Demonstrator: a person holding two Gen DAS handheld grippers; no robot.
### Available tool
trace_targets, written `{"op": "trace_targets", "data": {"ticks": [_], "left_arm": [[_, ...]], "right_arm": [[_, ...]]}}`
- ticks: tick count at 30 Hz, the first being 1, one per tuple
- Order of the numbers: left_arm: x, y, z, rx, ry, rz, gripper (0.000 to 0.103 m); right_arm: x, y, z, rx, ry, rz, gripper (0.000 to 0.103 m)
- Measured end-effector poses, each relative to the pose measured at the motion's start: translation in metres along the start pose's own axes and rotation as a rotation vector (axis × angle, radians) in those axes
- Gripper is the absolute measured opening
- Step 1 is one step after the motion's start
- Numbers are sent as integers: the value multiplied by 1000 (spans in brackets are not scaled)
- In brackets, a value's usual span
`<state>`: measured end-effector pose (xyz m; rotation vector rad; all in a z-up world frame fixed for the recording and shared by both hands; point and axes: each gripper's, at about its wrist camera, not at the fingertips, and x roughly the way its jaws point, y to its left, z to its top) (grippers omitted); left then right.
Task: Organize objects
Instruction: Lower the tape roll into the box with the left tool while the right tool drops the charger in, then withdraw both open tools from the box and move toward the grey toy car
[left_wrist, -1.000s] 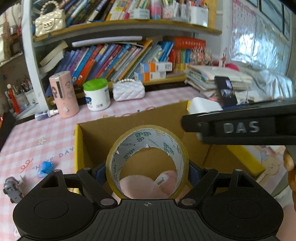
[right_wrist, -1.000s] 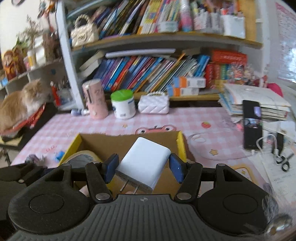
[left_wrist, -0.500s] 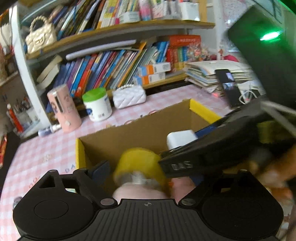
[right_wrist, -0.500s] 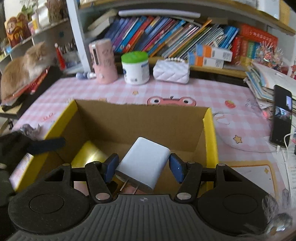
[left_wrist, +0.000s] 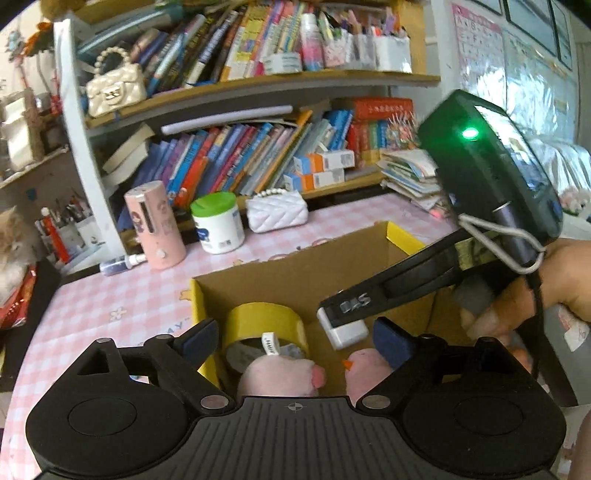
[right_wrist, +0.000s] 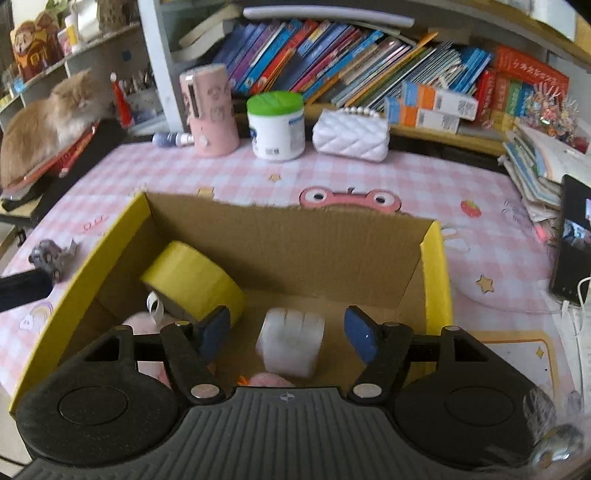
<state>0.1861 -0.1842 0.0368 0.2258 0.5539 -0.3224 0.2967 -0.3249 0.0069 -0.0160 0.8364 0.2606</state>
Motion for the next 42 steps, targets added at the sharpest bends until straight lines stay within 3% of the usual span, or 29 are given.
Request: {"op": "trace_targets", "data": {"ticks": [6,13,18,25,31,35,42], "left_arm": [[-23,16,-5,-85,-19,49,95],[-59,39,-17,-221,-33,106,98],[-81,46,-33,-247,-48,121,99],[-118,53,-76,-322,-45,126,99],[-139,56,-111,-274,21,102,99],[-153,62,-122,-260,29,92,99],[-173,82,-144,-280,46,111,99]], "right_arm": [[-37,0,-4,41,-103,-30,66],[-107,18,-29,44,-299,-168,68],[-143,35,-58,35,-363,-247,73],[-167,64,-118,161,-355,-298,74],[-174,99,-171,144,-334,-303,74],[-169,118,-181,187,-222,-296,73],[-173,158,-199,168,-190,-262,74]]}}
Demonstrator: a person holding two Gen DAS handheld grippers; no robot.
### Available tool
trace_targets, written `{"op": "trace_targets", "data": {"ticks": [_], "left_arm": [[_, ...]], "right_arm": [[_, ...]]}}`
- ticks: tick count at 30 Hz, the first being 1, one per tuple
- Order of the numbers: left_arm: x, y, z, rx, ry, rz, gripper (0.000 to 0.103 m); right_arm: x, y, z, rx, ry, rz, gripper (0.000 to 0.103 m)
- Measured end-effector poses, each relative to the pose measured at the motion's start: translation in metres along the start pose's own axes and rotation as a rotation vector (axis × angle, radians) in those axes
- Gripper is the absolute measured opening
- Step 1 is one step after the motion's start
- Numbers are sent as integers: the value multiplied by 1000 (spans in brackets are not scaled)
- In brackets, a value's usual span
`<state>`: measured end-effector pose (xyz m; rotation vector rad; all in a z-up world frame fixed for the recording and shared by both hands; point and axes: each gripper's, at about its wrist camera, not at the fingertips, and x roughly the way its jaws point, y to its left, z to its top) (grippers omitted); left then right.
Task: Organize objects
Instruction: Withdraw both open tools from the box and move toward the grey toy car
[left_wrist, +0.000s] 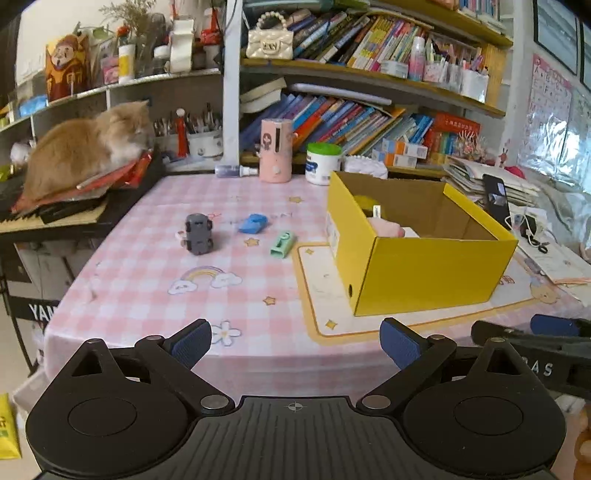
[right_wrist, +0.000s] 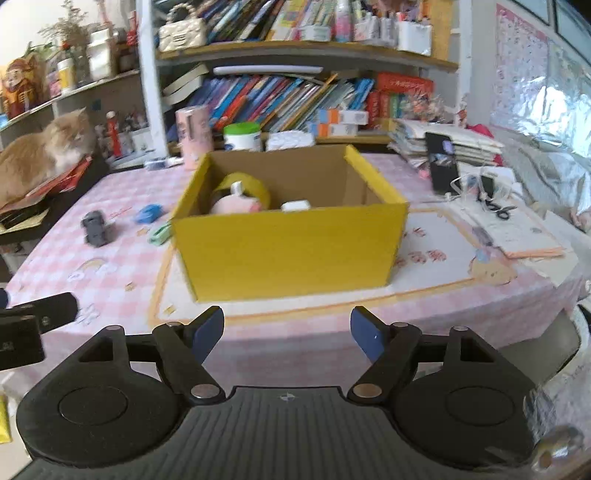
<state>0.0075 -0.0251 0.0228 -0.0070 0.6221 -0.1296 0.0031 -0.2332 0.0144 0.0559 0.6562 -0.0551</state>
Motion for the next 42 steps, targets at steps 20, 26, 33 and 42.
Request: {"op": "trace_targets", "data": {"ticks": [20,26,33,42], "left_arm": [[-40,49,-32,-35,15,47,99],[-43,63,-36,-58,34,56,99],[-42,74,-34,-57,22,63,99],[-38,93,-32,-61,41,78,99]], "right_arm": [[-31,58,-37,-29,56,101,78],[-38,76,-37,-79,45,128,78],[-40,89,-39,-105,40,132,78],[-33,104,-33,-81,49,133,78]]}}
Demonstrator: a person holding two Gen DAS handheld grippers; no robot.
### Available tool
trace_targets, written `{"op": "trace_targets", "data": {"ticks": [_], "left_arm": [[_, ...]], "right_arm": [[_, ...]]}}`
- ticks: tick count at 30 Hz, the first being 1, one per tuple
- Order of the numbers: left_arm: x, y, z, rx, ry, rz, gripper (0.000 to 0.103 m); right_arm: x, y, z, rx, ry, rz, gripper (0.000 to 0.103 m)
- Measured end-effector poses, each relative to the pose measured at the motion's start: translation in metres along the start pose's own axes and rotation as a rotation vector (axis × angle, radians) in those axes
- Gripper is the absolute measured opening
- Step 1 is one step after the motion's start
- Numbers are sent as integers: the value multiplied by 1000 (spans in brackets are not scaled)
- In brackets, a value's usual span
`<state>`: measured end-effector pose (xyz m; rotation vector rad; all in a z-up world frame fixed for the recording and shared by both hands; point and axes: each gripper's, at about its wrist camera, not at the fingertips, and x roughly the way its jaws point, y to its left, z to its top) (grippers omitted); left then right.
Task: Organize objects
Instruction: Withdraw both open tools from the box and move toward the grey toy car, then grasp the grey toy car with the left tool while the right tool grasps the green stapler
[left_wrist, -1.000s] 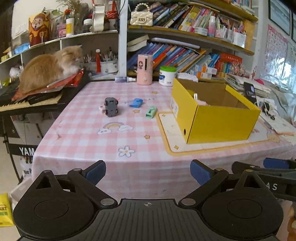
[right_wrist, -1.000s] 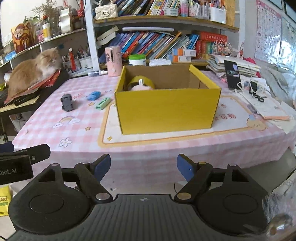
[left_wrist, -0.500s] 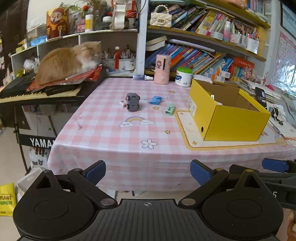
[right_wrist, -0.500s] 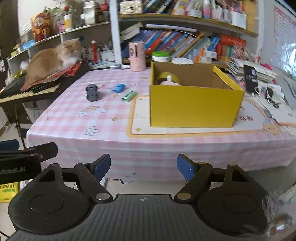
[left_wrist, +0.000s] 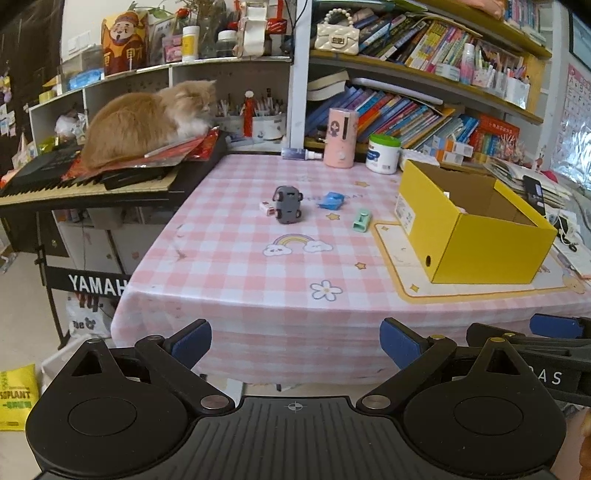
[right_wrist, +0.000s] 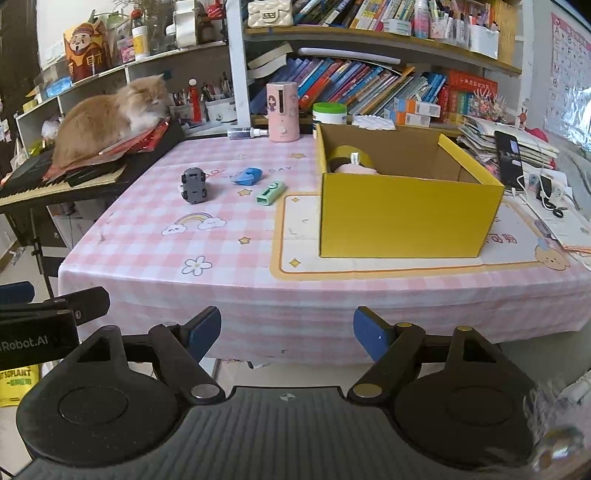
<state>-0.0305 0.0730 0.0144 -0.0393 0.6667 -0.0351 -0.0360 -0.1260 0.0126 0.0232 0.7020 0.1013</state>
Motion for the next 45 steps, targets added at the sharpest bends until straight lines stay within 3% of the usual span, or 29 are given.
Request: {"op": "trace_targets", "data": {"ticks": [15,23,35,41,45], "left_arm": [[10,19,2,-22,18,14,99],[30,24,13,-19,37,26,98],[86,33,55,-40,60,35,95],[120,37,86,-53,40,36,88],[142,38,106,-64,17,35,84]], "right_arm": [[20,22,8,-29,29,38,77],[44,31,18,-48,42,68,71],[106,39,60,-52,55,78,59],[148,42,89,-17,44,68,49],[174,42,107,40,8,37,49]]}}
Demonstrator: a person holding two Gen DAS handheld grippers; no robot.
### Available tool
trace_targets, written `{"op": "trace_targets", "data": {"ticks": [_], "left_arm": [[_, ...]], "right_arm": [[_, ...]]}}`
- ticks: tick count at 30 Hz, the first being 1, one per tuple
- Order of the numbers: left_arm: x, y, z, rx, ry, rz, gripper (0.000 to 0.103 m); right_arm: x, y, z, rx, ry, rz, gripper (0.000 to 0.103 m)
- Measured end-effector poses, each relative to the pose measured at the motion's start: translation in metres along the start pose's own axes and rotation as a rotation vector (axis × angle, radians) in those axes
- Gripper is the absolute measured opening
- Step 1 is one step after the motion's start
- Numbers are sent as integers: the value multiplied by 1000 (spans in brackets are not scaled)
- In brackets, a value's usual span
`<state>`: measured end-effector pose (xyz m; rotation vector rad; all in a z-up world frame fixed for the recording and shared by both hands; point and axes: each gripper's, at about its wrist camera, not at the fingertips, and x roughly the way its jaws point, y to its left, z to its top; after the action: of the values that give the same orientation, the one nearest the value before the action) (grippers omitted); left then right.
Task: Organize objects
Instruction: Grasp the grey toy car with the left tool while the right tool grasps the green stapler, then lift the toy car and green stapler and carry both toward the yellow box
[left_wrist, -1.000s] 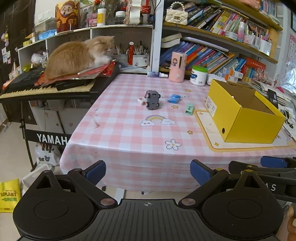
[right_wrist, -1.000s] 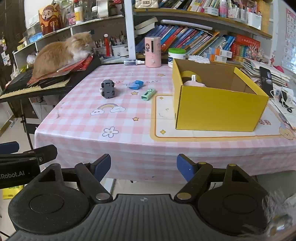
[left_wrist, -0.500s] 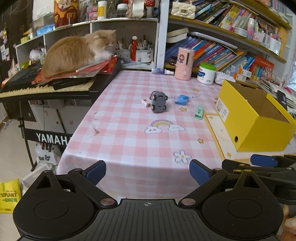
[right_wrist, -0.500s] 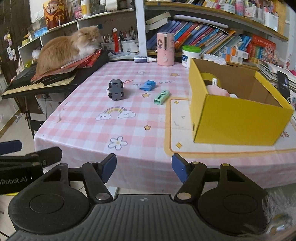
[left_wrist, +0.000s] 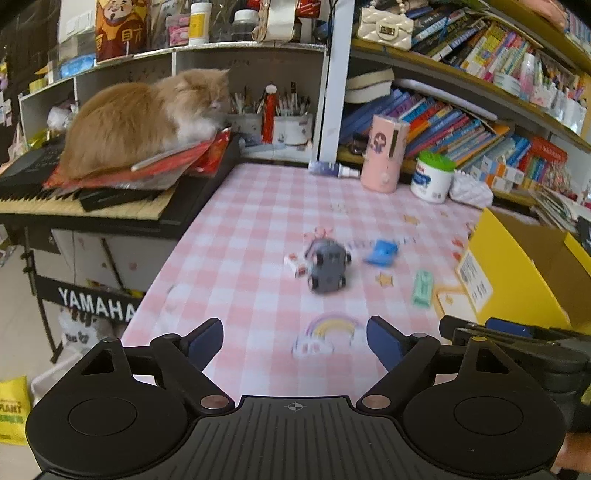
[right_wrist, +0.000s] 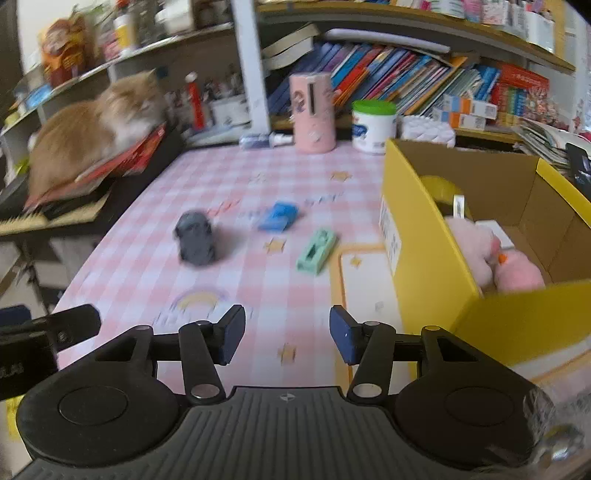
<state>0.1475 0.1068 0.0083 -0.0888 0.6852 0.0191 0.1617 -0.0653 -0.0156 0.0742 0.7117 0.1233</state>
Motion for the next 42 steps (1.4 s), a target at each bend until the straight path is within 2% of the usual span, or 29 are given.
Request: {"op": "trace_targets", "data": {"ticks": [4,9,17,25,27,30,32,36,37,42], "left_arm": [[28,-3,18,-13,2,3,82],[65,-12,32,-1,27,-10,76],[111,-26,46,16,81,-40,75],[154,-41,47,35,131,43,63],[162,-44,45,48,149,57,54],[166,-44,43,54,161,71,46],[165,-41,42,38,160,74,42],[162,-36,40,12,159,66,41],[159,-35,40,2,154,64,41],[130,-28,42,-39,114,29,41]], "right_arm": [[29,1,17,6,-15,-32,49],[67,-3,31,32,12,-81,49],[121,-14,47,45,41,-133,49],[143,-18,50,41,76,-140,46],[146,-17,50,42,83,-140,46],[151,-18,51,40,97,-138,45],[153,-20,51,47,104,-135,39],[155,-21,52,35,98,-129,32],[155,-20,51,24,97,-123,24],[146,-17,48,-13,110,-88,23]]}}
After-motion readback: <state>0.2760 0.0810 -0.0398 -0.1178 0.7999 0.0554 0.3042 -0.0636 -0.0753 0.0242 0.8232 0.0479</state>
